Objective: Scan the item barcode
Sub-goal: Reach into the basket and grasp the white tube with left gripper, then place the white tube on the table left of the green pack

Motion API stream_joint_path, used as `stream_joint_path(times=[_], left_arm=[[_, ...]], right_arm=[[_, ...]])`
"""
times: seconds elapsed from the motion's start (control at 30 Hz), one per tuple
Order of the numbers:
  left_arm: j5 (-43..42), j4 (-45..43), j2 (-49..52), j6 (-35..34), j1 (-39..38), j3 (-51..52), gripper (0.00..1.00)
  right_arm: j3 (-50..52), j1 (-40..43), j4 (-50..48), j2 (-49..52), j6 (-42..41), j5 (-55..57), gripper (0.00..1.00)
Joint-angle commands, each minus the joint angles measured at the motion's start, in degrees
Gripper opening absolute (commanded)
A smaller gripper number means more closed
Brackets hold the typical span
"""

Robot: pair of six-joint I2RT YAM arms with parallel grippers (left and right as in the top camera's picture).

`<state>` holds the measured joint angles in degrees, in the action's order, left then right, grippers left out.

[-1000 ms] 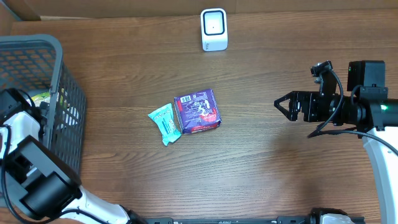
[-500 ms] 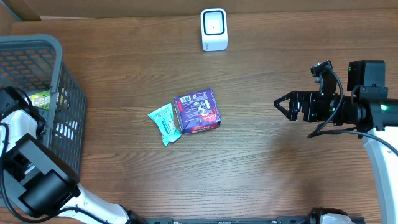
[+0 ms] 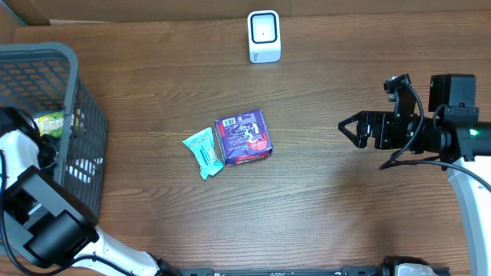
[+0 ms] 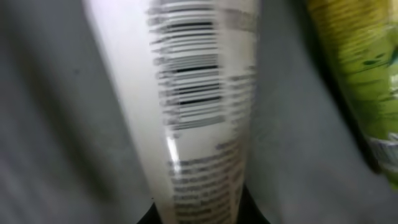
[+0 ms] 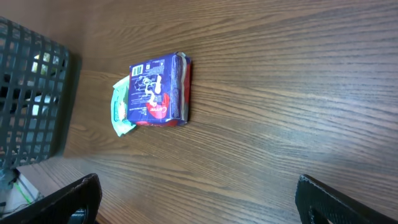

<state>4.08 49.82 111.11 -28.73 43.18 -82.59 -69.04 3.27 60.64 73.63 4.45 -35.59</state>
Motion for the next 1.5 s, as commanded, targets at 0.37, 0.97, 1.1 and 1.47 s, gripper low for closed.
stream_joint_path(times=[0.37,0.97,1.1,1.47], left_arm=[[-6.1,5.97,-27.19,9.44,-2.69,-21.22,0.04],[-2.23,24.22,-24.87,14.64,-43.5,-12.52,0.04],[1.88,24.44,-19.67,6.71,-44.72,-4.76,0.04],[1.11,5.86,-6.27,11.85,-46.86,11.47,0.04]], right_arm=[[-1.44,-0.33,-0.76,-0.2,-0.13,-0.04,1.0],[-1.44,-0.33,-0.98,-0.2,-0.13,-0.02,1.0],[-1.44,-0.33,-0.94,-0.2,-0.13,0.0,1.0],[-1.44,-0.33,-1.16,0.44,0.04,0.02,1.0]])
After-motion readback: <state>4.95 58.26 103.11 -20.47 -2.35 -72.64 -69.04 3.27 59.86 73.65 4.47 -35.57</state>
